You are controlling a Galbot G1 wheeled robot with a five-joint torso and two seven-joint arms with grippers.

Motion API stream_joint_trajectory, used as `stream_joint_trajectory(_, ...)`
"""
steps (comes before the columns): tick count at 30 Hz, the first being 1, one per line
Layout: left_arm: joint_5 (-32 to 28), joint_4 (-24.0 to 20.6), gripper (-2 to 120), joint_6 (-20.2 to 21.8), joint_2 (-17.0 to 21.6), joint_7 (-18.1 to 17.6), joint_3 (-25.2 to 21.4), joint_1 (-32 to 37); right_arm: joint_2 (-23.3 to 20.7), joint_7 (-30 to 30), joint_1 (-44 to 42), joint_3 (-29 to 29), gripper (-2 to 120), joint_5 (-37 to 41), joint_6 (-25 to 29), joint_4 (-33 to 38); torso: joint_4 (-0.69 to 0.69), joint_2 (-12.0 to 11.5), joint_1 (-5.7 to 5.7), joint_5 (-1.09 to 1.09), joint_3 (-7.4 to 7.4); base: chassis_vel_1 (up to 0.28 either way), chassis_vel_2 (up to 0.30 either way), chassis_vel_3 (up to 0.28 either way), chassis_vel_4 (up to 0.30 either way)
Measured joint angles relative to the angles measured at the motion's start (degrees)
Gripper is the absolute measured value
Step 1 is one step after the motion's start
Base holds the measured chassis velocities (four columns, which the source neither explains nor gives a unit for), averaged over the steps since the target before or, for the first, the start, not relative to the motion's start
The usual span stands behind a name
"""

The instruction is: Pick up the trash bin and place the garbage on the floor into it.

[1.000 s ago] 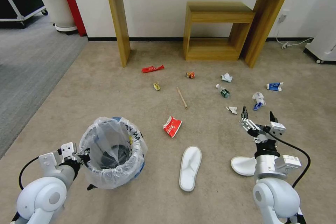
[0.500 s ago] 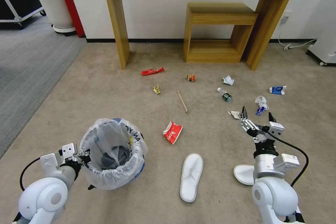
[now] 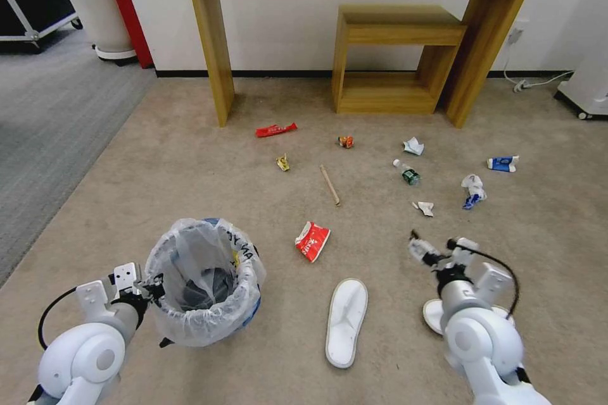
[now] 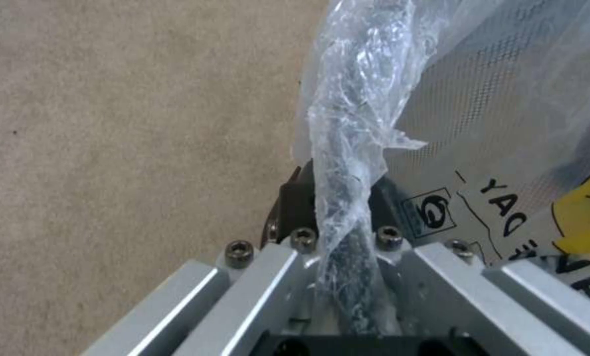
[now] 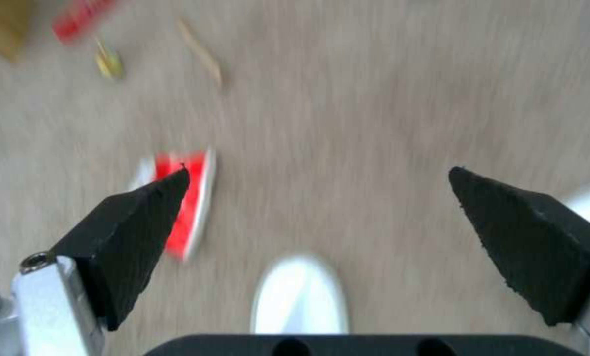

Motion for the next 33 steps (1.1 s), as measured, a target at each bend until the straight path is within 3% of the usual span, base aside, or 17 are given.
stream_joint_trajectory(3,0.2,0.2,1,0.0,-0.3,0.0,0.1,0.0,-0.2,3.4,1.9,-2.1,100,3.7,-1.5,-2.1,0.00,0.0,0.00,0.01,0.00,0.000,0.000,0.000,0.000)
stream_joint_trajectory(5,0.9,0.6,1,-0.2,-0.9,0.0,0.2,0.0,-0.3,9.5,6.2,-7.0,100,10.8,-3.2,-7.2,0.01,0.0,0.00,0.01,0.00,0.000,0.000,0.000,0.000)
stream_joint_trajectory(12,1.8,1.2,1,-0.5,-1.8,0.1,0.2,0.2,0.1,13.4,10.9,-13.5,100,16.2,-4.3,-14.9,0.01,0.0,0.00,0.00,0.00,0.000,0.000,0.000,0.000)
stream_joint_trajectory(16,2.1,1.3,1,-0.5,-2.4,0.2,0.1,0.2,0.6,13.4,13.5,-17.8,100,15.9,-4.5,-22.0,0.01,0.0,0.00,0.00,0.00,0.000,0.000,0.000,0.000)
stream_joint_trajectory(28,2.4,1.8,1,-0.7,-2.7,0.3,0.1,0.2,1.6,8.9,16.3,-21.4,100,10.5,-2.2,-30.4,0.00,0.0,0.00,0.00,0.00,0.000,0.000,0.000,0.000)
stream_joint_trajectory(33,2.5,1.9,1,-0.9,-2.6,0.4,0.1,0.2,2.5,7.6,16.3,-22.6,89,8.4,-1.2,-31.8,0.00,0.0,0.00,0.00,0.00,0.000,0.000,0.000,0.000)
